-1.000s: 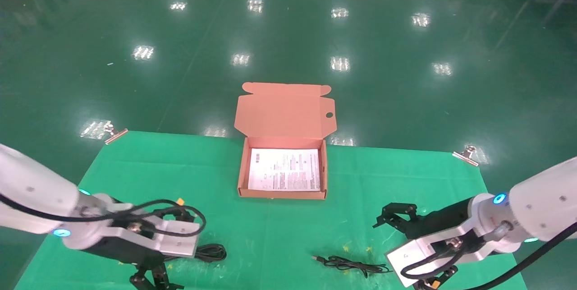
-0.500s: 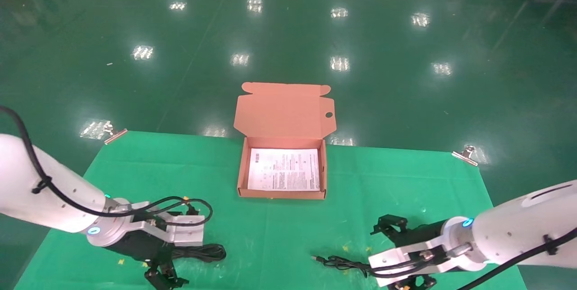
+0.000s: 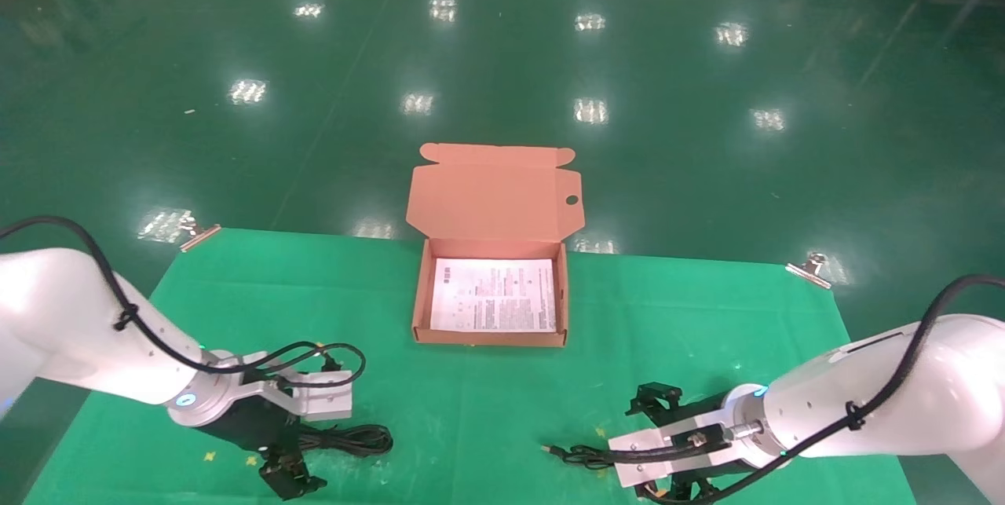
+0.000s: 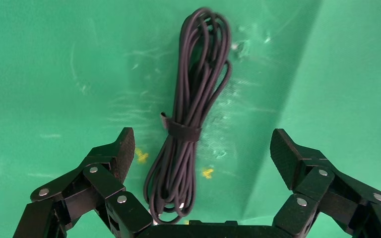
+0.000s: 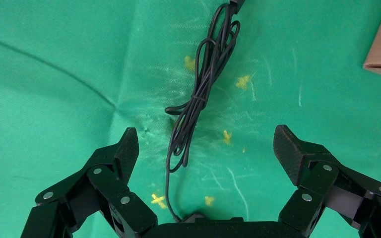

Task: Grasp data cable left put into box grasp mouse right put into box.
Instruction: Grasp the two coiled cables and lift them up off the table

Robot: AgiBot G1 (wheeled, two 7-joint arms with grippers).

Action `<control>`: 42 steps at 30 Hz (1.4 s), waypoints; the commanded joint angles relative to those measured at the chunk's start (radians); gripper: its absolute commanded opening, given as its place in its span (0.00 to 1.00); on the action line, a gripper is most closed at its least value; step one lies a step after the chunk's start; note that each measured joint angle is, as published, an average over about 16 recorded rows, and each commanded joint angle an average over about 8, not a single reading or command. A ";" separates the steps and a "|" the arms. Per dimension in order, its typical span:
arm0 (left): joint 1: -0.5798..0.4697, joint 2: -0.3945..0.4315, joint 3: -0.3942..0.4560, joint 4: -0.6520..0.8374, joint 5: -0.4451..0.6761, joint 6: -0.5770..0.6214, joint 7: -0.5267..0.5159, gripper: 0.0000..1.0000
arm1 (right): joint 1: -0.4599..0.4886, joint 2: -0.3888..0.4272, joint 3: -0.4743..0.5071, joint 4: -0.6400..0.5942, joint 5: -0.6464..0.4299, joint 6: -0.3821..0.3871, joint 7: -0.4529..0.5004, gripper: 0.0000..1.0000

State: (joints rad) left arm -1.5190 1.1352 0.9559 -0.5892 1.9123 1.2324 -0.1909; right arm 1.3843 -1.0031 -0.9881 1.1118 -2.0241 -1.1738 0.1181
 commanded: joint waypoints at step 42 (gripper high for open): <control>-0.007 0.065 0.002 0.189 0.005 -0.083 0.116 0.00 | -0.003 -0.080 -0.020 -0.161 -0.025 0.056 -0.064 0.00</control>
State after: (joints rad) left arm -1.5260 1.2002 0.9580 -0.3996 1.9175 1.1498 -0.0748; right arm 1.3811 -1.0836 -1.0080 0.9507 -2.0491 -1.1175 0.0544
